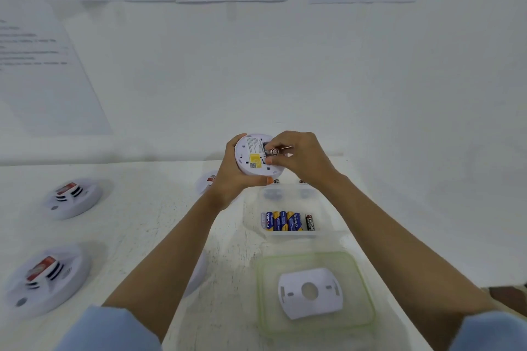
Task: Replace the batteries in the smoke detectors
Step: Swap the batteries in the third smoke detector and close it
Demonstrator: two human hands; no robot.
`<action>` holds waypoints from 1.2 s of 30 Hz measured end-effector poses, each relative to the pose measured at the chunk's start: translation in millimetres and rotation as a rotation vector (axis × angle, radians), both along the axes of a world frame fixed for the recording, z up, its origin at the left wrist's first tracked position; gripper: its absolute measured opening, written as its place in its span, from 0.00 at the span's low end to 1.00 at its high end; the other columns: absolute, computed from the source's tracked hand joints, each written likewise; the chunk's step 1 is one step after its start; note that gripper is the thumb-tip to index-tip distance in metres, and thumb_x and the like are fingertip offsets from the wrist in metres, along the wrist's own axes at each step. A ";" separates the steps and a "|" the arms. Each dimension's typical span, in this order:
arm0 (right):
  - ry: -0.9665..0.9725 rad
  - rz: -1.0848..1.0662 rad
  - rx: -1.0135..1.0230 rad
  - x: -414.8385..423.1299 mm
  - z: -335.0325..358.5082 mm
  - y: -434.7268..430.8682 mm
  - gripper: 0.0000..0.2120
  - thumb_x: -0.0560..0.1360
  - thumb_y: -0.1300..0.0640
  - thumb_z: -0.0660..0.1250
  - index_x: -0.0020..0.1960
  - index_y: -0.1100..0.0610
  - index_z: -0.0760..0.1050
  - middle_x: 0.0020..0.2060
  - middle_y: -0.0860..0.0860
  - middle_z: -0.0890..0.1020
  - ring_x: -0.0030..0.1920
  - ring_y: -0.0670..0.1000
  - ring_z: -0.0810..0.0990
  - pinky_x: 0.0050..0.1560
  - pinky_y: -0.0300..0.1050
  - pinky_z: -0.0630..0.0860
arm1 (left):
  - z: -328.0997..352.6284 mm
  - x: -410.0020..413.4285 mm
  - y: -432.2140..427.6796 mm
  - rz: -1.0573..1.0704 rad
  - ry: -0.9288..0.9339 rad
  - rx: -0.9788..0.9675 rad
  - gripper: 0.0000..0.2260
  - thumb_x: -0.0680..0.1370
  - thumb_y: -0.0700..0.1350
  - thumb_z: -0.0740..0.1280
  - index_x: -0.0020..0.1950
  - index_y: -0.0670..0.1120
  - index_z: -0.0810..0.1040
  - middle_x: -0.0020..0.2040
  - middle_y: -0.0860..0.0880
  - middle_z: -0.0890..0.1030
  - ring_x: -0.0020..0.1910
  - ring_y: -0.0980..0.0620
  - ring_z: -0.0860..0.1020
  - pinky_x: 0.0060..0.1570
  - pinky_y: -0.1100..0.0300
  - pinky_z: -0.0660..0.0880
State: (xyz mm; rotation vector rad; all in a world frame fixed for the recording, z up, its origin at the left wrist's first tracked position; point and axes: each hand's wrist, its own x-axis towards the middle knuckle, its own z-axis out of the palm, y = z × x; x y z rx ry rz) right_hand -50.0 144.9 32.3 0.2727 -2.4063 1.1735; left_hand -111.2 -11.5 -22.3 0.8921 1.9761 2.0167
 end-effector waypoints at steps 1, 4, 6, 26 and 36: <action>-0.010 0.037 0.051 0.9 -1.9 1.8 0.11 0.68 0.66 0.73 0.50 0.64 0.81 0.49 0.57 0.82 0.48 0.52 0.80 0.53 0.46 0.78 | 0.0 0.4 -1.1 0.008 -0.002 0.003 0.44 0.55 0.40 0.78 0.66 0.51 0.61 0.61 0.52 0.72 0.59 0.55 0.74 0.55 0.58 0.77; -0.004 0.102 0.275 2.3 -6.4 7.3 0.12 0.73 0.64 0.68 0.56 0.63 0.80 0.56 0.57 0.80 0.56 0.52 0.79 0.56 0.36 0.74 | 2.0 0.4 -3.0 0.020 0.006 -0.002 0.44 0.56 0.37 0.77 0.67 0.48 0.60 0.60 0.52 0.72 0.56 0.57 0.75 0.50 0.64 0.77; 0.005 0.108 0.279 0.3 -7.5 10.6 0.11 0.73 0.65 0.68 0.55 0.62 0.80 0.55 0.57 0.80 0.56 0.53 0.79 0.54 0.35 0.74 | 3.6 0.3 -2.9 0.008 0.004 -0.012 0.43 0.57 0.35 0.75 0.67 0.48 0.59 0.60 0.52 0.71 0.57 0.56 0.74 0.51 0.64 0.77; -0.444 0.096 -0.739 -38.3 -12.7 35.3 0.08 0.77 0.64 0.62 0.54 0.56 0.74 0.46 0.53 0.78 0.42 0.51 0.79 0.44 0.42 0.78 | 3.8 -16.3 -2.4 -0.030 -0.002 -0.034 0.45 0.59 0.28 0.76 0.70 0.46 0.59 0.63 0.50 0.69 0.59 0.59 0.73 0.49 0.67 0.76; -0.764 -0.175 0.349 -65.3 -54.3 23.2 0.15 0.74 0.57 0.68 0.59 0.60 0.78 0.58 0.56 0.79 0.55 0.53 0.75 0.56 0.43 0.70 | -6.2 -26.2 -4.2 0.010 0.016 -0.068 0.45 0.57 0.35 0.76 0.70 0.46 0.59 0.65 0.50 0.68 0.62 0.57 0.71 0.55 0.64 0.75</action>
